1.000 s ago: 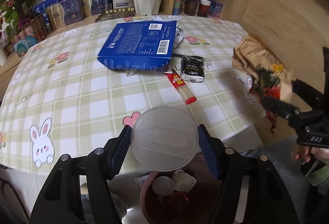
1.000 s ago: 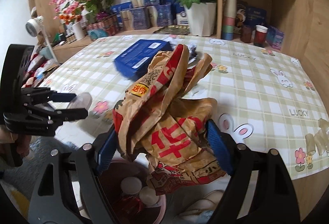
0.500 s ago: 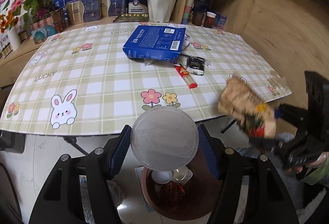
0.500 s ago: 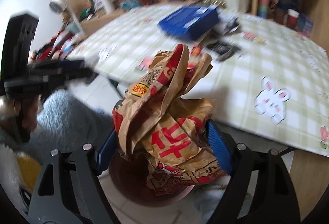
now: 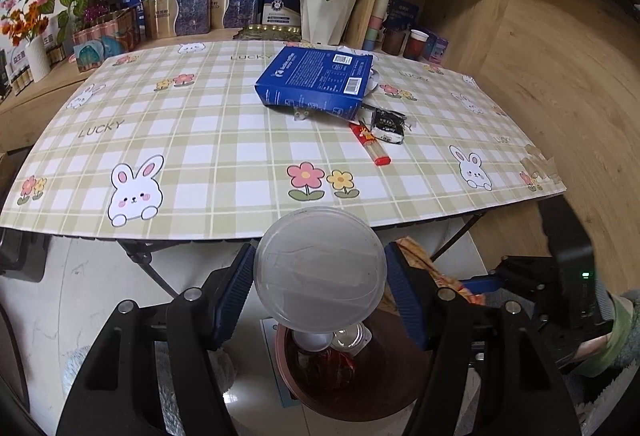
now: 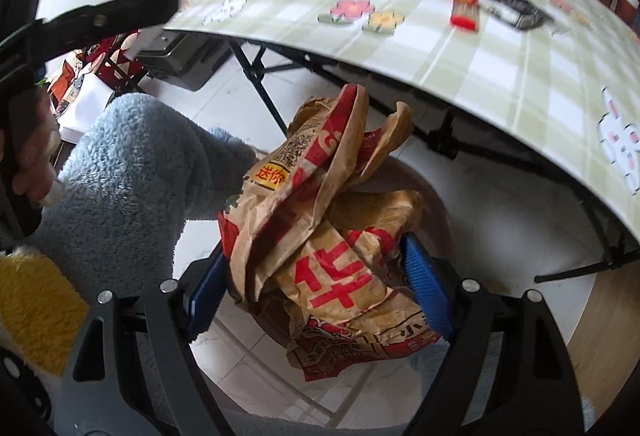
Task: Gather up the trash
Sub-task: 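Drop the paper bag into the bin with the right gripper while the left carries the clear lid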
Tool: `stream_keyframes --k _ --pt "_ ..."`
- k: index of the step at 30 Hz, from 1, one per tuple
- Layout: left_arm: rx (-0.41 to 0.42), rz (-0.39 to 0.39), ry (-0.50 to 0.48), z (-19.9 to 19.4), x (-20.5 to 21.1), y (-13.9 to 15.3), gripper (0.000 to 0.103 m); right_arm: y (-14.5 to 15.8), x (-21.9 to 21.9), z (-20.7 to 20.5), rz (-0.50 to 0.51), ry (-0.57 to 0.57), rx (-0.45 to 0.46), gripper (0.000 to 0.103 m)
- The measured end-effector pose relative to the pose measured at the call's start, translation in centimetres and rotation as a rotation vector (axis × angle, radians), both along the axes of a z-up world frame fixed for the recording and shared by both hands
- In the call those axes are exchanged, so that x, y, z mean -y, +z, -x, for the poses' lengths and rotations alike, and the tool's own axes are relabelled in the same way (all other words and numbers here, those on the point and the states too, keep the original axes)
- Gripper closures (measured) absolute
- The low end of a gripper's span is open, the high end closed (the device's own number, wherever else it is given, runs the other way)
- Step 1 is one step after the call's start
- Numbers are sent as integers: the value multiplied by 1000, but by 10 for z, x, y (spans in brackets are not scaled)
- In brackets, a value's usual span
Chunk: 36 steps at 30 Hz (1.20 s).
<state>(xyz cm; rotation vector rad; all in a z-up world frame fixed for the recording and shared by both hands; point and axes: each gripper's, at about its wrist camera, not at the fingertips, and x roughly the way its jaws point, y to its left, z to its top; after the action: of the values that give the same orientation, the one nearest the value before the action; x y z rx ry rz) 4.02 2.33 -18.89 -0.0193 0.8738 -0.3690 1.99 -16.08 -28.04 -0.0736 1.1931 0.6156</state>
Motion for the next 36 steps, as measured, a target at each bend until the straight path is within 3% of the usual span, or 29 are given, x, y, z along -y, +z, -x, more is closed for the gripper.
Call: stream_keyframes --k 9,15,22,26,33,36 --pt "-22 5 2 -1 -2 -9 39 -27 -2 -9 5 -44 -74 16" --pt "-29 -17 -13 -2 2 -15 39 -23 6 -13 -18 -101 -30 10" --pt "-32 -19 -48 -3 4 -23 39 13 40 -13 -9 -232 187 6" --pt "-46 27 -91 0 7 -39 39 21 56 -7 38 -286 296 6" --pt "-129 36 -105 7 18 -72 39 23 68 -1 72 -381 367 6" --pt "-140 -3 -158 10 31 -79 39 20 72 -3 76 -398 361 6"
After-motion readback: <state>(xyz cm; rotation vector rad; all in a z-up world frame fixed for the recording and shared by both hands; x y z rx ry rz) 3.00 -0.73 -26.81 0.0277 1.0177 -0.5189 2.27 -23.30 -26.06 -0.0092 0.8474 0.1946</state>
